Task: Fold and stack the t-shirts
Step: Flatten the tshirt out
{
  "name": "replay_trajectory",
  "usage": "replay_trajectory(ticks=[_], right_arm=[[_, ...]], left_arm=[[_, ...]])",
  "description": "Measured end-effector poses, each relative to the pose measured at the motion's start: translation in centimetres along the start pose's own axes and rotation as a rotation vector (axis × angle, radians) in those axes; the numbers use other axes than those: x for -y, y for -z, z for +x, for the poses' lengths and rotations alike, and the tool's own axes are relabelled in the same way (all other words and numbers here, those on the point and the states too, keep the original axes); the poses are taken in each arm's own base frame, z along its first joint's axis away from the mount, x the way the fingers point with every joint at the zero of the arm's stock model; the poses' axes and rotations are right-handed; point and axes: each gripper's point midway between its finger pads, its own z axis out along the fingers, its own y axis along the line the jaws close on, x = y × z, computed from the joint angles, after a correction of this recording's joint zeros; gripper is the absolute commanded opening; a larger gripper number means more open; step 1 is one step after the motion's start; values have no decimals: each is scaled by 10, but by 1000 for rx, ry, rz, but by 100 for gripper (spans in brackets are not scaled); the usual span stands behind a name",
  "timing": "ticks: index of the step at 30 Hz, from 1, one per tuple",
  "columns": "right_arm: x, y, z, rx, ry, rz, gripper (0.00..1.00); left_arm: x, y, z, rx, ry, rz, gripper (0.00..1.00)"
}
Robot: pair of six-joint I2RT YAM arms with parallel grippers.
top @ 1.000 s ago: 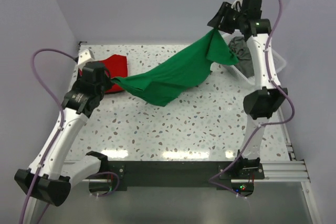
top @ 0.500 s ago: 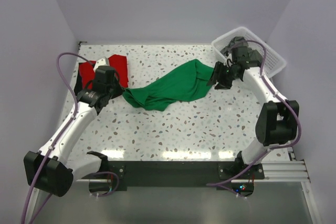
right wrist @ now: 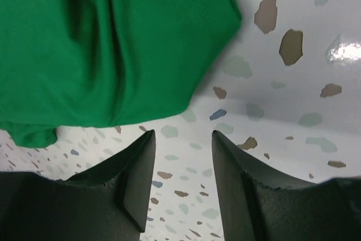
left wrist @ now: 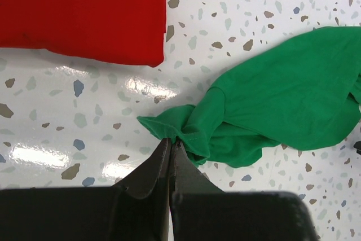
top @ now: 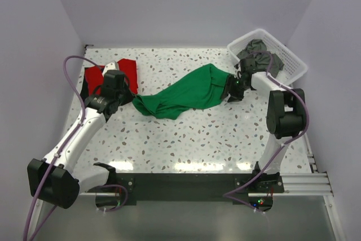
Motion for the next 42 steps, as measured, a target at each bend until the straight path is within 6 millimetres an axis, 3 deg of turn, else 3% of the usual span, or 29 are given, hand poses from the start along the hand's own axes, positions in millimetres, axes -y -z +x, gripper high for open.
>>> replay_trajectory(ticks=[10, 17, 22, 24, 29, 34, 35, 37, 39, 42], right_arm=[[7, -26, -18, 6, 9, 21, 44], [7, -43, -30, 3, 16, 16, 26], [5, -46, -36, 3, 26, 12, 0], [4, -42, -35, -7, 25, 16, 0], [-5, -11, -39, -12, 37, 31, 0], [-21, 70, -46, 95, 89, 71, 26], [-24, 84, -49, 125, 103, 79, 38], [-26, 111, -52, 189, 125, 99, 43], [-25, 125, -52, 220, 136, 120, 46], [-15, 115, -42, 182, 133, 146, 46]], left_arm=[[-2, 3, -1, 6, 0, -6, 0], [-4, 6, -2, 9, 1, -12, 0], [-5, 6, -2, 11, 0, -18, 0], [-6, 6, -2, 14, -1, -22, 0], [-14, 5, -4, 24, -8, -54, 0], [-29, 7, -4, 25, -26, -115, 0], [-32, 8, -5, 26, -28, -127, 0], [-37, 10, -7, 34, -31, -144, 0], [-39, 13, -8, 41, -35, -147, 0], [-39, 16, -11, 51, -41, -139, 0]])
